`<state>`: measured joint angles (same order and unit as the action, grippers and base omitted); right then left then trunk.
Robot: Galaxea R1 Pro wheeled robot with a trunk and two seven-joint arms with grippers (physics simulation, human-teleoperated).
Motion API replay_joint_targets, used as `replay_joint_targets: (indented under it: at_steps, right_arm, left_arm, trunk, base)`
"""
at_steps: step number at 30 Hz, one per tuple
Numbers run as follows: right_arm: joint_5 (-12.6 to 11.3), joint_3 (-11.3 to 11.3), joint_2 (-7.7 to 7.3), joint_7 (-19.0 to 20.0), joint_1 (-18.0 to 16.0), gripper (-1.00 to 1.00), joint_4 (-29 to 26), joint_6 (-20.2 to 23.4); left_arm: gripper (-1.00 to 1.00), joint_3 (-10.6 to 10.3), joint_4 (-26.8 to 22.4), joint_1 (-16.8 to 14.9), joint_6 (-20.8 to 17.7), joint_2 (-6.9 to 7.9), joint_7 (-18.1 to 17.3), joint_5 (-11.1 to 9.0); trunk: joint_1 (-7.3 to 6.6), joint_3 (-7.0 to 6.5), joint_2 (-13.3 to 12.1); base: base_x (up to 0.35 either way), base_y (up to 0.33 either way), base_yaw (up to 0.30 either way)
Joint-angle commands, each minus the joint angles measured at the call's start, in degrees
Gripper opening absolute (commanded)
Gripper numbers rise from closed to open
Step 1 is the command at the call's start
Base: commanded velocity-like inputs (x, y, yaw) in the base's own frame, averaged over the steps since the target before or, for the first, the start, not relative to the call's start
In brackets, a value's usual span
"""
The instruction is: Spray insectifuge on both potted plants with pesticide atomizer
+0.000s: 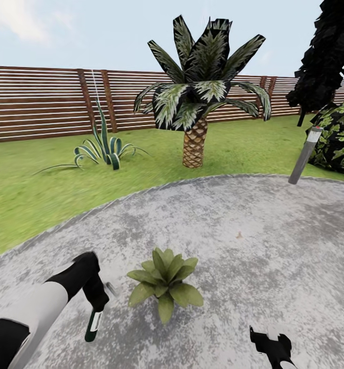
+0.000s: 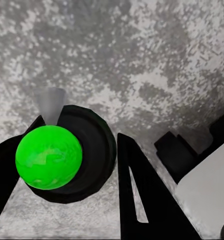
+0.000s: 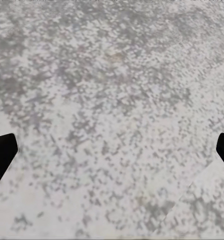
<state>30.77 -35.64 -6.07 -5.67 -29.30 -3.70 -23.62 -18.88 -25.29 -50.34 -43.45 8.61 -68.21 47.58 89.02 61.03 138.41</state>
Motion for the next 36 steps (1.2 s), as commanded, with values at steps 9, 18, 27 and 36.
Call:
replay_joint_targets:
  at_steps: [9,18,27,36]
  right_arm:
    - [0.7,-0.2,-0.09,-0.3,0.0,1.0,0.4,-0.2]
    - [0.7,-0.2,-0.09,-0.4,0.0,1.0,0.4,-0.2]
    - [1.0,-0.2,-0.42,-0.2,1.1,1.0,0.4,-0.2]
    - [1.0,-0.2,-0.61,-0.2,1.4,1.0,0.4,-0.2]
  left_arm:
    - [-1.0,0.0,0.4,0.4,-0.7,-0.24,-0.5,2.0]
    - [-1.0,0.1,0.7,3.7,0.2,0.69,-0.6,2.0]
    - [-1.0,-0.1,-0.2,3.3,-0.6,-0.27,-0.6,3.0]
    - [-1.0,-0.2,-0.2,3.3,-0.3,-0.19,-0.5,3.2]
  trunk:
    - [0.02,0.05,0.0]
    - [0.02,0.05,0.0]
    - [0.02,0.05,0.0]
    - [0.02,0.05,0.0]
  base:
    - [0.214,0.054,-0.111]
    - [0.003,0.001,-0.042]
    - [0.069,0.024,0.0]
    - [0.024,0.008,0.0]
